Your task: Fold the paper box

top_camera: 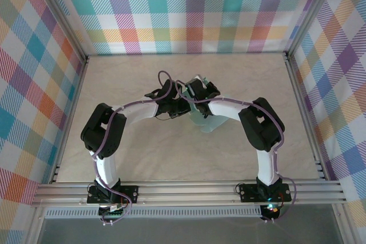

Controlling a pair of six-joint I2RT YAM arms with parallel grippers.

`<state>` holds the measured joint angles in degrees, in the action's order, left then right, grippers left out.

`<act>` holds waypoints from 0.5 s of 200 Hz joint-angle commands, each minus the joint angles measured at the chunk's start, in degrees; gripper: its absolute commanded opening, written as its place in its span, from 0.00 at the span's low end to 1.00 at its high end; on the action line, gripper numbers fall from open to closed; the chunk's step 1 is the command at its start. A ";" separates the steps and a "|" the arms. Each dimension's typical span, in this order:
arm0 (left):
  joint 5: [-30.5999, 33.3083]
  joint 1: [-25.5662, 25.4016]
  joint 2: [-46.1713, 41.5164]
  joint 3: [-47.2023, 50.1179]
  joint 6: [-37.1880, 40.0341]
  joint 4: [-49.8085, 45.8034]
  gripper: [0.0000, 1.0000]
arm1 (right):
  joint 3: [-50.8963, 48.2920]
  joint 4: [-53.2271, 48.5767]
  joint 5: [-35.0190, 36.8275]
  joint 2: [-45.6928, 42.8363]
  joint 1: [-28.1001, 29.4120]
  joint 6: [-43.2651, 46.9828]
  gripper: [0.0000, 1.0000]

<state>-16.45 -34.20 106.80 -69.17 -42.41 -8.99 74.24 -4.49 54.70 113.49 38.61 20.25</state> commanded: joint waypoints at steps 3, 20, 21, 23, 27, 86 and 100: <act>-0.53 -0.70 -0.30 -1.85 2.47 1.56 0.00 | -1.33 -5.97 -2.57 -3.64 -0.29 -3.49 0.00; -0.43 -0.70 0.32 -1.84 2.20 1.95 0.00 | -2.54 -6.42 -6.11 -7.21 -0.23 -5.39 0.00; -0.43 -0.70 0.37 -1.84 2.18 1.96 0.00 | -2.57 -6.46 -6.23 -7.44 -0.22 -5.48 0.00; -0.43 -0.70 0.45 -1.91 2.16 1.96 0.00 | -2.64 -6.59 -6.48 -7.72 -0.21 -5.70 0.01; -0.43 -0.68 0.58 -1.92 2.08 2.05 0.00 | -2.71 -6.98 -6.95 -8.34 -0.20 -6.10 0.02; -0.17 -0.70 0.94 -2.10 1.91 2.22 0.00 | -4.00 -7.54 -13.68 -15.00 -0.20 -8.33 0.37; -0.12 -0.70 0.96 -2.07 2.01 2.14 0.00 | -4.23 -7.63 -17.08 -16.70 -0.20 -8.85 0.44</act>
<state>-15.59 -34.39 107.90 -69.56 -41.78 -7.33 70.96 -11.46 44.12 100.66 38.61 13.50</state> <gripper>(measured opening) 0.056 0.394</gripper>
